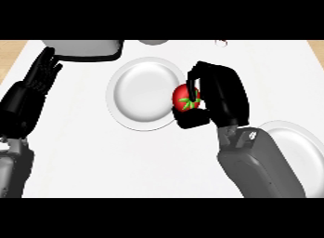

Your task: Pick the tomato from the plate and place it in the plate

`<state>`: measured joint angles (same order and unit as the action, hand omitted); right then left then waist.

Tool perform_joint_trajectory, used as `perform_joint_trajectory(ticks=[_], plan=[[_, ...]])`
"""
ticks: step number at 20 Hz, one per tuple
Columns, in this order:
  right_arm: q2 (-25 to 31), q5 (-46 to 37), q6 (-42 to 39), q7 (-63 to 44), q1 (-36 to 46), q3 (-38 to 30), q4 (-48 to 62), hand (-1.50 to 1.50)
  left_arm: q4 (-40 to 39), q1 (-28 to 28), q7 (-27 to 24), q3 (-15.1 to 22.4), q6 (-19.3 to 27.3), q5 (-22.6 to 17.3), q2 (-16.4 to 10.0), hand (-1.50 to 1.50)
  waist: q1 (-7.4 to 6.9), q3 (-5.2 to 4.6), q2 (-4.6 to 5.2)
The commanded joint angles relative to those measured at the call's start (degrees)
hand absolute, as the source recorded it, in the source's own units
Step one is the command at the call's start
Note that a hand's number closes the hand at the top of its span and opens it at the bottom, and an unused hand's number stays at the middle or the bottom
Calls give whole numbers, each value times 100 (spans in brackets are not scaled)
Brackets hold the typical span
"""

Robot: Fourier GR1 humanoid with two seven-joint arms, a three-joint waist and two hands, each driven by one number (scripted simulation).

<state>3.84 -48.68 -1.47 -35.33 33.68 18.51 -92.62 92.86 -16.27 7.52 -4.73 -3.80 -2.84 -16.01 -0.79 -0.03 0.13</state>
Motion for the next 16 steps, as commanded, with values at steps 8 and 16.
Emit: perform_joint_trajectory(ticks=[8,16], plan=[[-381,984,1789,-41,2160,419,3525,150,156,31,9,131,-39,97,152,0,-179,1,30],[-384,1690,2581,657,2985,771,5732,150,-239,-287,-75,56,-302,-44,72,0,-368,-1,112]])
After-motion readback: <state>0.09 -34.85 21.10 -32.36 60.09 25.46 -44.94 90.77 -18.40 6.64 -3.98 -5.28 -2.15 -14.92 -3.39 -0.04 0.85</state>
